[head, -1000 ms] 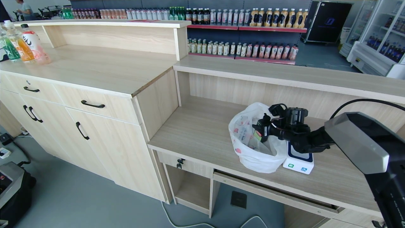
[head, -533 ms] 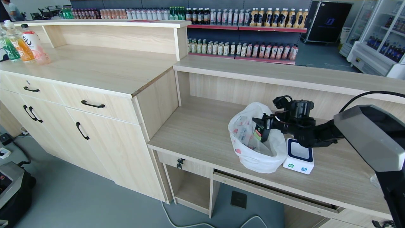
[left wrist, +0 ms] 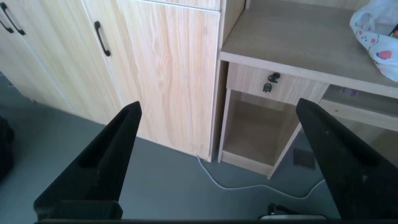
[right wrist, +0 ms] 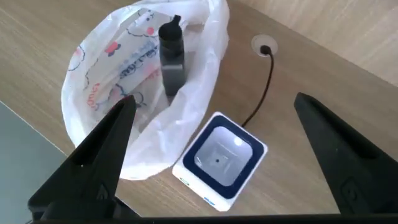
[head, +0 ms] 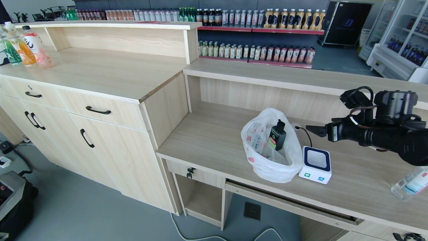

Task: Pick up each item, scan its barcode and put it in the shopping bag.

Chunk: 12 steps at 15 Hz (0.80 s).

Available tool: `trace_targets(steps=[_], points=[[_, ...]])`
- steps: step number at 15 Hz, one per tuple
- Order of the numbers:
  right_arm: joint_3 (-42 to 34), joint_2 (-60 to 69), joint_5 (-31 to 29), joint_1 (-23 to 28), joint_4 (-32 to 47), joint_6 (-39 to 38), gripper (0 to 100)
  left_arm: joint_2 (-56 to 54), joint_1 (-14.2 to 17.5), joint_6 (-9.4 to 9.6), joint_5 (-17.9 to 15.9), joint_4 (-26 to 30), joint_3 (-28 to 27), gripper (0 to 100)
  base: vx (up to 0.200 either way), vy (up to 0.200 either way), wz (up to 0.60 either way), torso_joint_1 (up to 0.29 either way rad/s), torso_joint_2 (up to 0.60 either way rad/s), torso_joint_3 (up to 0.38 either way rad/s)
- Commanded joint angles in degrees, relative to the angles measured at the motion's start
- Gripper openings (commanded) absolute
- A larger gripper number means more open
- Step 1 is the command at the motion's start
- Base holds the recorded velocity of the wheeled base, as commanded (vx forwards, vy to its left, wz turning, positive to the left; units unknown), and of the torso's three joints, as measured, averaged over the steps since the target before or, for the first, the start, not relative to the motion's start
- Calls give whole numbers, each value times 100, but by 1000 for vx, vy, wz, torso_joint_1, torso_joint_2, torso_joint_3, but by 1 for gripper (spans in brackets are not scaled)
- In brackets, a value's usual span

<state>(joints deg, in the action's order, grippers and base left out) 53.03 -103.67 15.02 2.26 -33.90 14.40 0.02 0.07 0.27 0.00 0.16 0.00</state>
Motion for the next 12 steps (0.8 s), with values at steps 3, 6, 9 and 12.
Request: trace_targets(steps=[3, 6, 9, 12], points=[[-1005, 1850, -447, 1049, 463, 476, 100, -2, 1, 0, 0, 2, 0, 100, 0, 0, -400, -2, 0, 6], [-1102, 1894, -2249, 1049, 833, -174, 100, -2, 1, 0, 0, 2, 0, 100, 0, 0, -600, 1, 6, -2], [-1137, 1226, -2978, 1251, 648, -1062, 100, -2, 1, 0, 0, 2, 0, 100, 0, 0, -200, 1, 1, 1], [-1225, 163, -2926, 1506, -266, -1545, 100, -2, 1, 0, 0, 2, 0, 100, 0, 0, 0, 0, 0, 0]])
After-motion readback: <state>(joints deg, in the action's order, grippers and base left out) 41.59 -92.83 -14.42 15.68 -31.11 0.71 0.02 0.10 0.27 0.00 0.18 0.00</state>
